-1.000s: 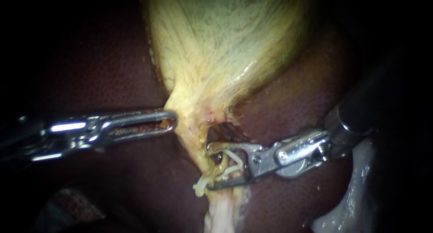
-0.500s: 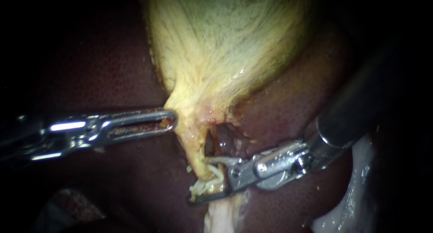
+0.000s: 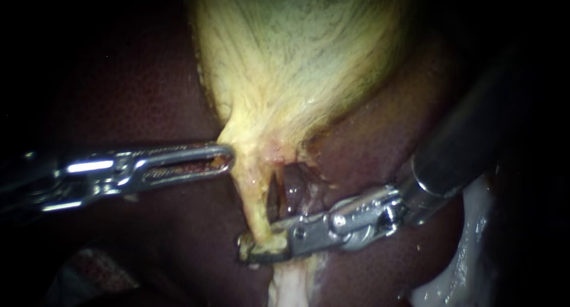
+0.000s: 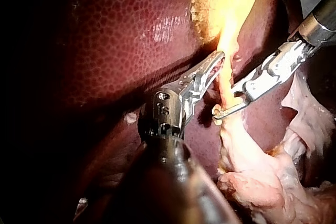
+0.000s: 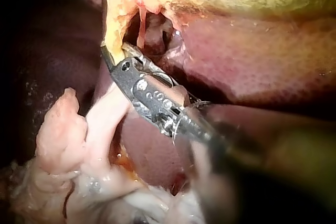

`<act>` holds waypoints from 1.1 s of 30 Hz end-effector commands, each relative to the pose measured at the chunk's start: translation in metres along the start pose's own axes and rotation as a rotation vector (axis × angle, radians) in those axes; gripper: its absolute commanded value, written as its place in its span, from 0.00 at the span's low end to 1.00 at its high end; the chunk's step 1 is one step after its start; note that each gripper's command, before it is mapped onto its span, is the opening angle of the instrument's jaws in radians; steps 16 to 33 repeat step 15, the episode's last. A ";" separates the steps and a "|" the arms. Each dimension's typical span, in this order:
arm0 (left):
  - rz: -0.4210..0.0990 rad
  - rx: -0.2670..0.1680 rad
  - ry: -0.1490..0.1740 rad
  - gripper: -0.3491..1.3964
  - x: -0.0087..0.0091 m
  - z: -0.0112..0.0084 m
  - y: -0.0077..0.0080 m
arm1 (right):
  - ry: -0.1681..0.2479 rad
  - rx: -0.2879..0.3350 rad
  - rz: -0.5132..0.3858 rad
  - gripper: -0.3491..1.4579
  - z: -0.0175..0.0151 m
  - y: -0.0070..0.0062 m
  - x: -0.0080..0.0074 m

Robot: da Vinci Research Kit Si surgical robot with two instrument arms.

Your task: Clipping second clip left tube

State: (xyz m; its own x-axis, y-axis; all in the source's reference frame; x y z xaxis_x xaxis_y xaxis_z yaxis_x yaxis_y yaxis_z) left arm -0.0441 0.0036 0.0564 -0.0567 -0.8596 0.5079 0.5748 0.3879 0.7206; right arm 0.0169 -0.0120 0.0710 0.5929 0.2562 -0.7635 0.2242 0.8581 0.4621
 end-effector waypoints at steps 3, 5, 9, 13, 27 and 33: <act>0.000 0.000 0.000 0.00 0.0000 0.0000 0.0000 | -0.002 0.003 0.004 0.00 0.0000 0.0000 -0.0001; 0.000 0.000 0.000 0.00 0.0000 0.0000 0.0000 | -0.005 0.003 0.003 0.00 0.0001 0.0000 -0.0002; 0.000 0.000 0.000 0.00 0.0000 0.0001 0.0000 | -0.005 0.003 0.009 0.00 0.0001 -0.0001 -0.0002; 0.000 -0.001 0.000 0.00 0.0000 0.0002 0.0000 | -0.005 0.003 0.008 0.00 0.0001 -0.0001 -0.0003; 0.000 0.000 0.000 0.00 0.0000 0.0002 0.0000 | -0.006 0.000 0.008 0.00 0.0001 -0.0001 -0.0003; 0.000 0.000 0.000 0.00 0.0000 0.0002 0.0000 | -0.006 0.000 0.008 0.00 0.0001 -0.0001 -0.0003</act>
